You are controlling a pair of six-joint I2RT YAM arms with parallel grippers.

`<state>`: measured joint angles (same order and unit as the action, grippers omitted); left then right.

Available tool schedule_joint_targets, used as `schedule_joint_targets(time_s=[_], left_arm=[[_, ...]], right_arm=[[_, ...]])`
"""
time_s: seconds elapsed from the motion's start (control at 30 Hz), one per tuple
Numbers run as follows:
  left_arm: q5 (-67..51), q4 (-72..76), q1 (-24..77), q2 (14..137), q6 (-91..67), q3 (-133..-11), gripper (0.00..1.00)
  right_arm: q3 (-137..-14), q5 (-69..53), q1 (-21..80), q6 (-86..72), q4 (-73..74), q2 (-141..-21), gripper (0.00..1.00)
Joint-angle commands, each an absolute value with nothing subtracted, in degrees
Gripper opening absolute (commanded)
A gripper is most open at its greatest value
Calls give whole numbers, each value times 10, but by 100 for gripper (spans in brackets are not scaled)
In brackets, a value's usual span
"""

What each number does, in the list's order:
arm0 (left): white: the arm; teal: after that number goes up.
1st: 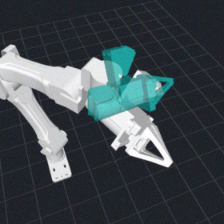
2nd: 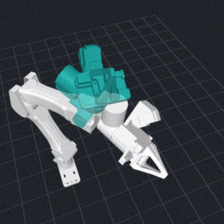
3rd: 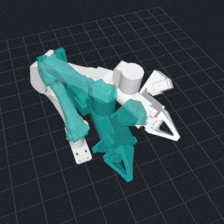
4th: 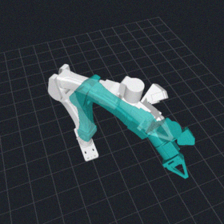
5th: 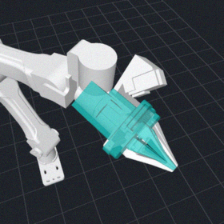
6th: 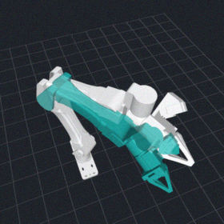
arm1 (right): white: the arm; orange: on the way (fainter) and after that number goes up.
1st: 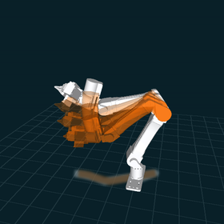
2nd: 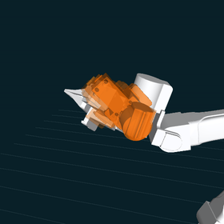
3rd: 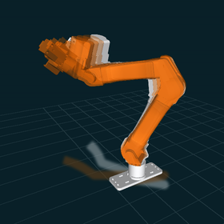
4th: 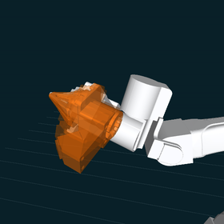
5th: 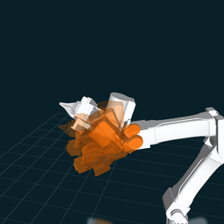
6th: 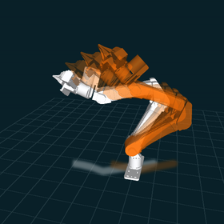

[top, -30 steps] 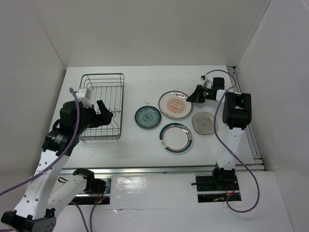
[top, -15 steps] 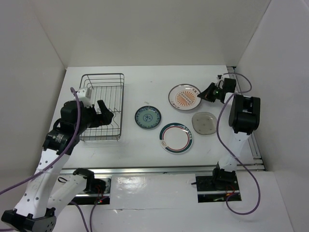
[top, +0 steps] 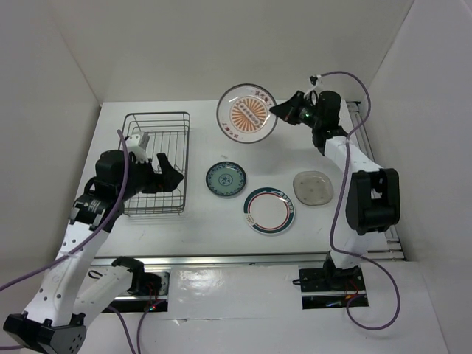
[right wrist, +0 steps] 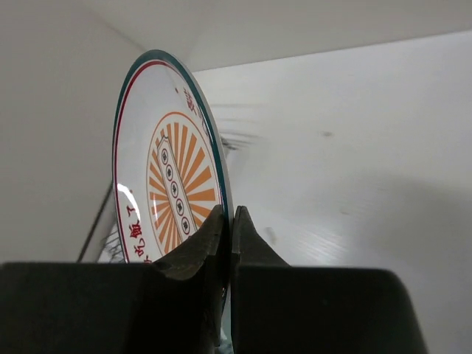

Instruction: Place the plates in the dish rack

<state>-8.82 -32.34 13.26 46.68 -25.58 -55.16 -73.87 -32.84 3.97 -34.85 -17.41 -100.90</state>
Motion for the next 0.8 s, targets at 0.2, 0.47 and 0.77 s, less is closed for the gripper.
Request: schedule_joint_targets(time_s=[0.2, 0.47, 0.77], left_arm=[[-162, -274, 130, 470, -249, -563, 100], [-195, -233, 130, 452, -254, -557, 100], [-199, -238, 125, 457, -254, -557, 74]], right_arm=[[-669, -397, 173, -323, -241, -879, 0], [-638, -419, 237, -350, -272, -838, 0], [-606, -463, 282, -407, -369, -831, 0]])
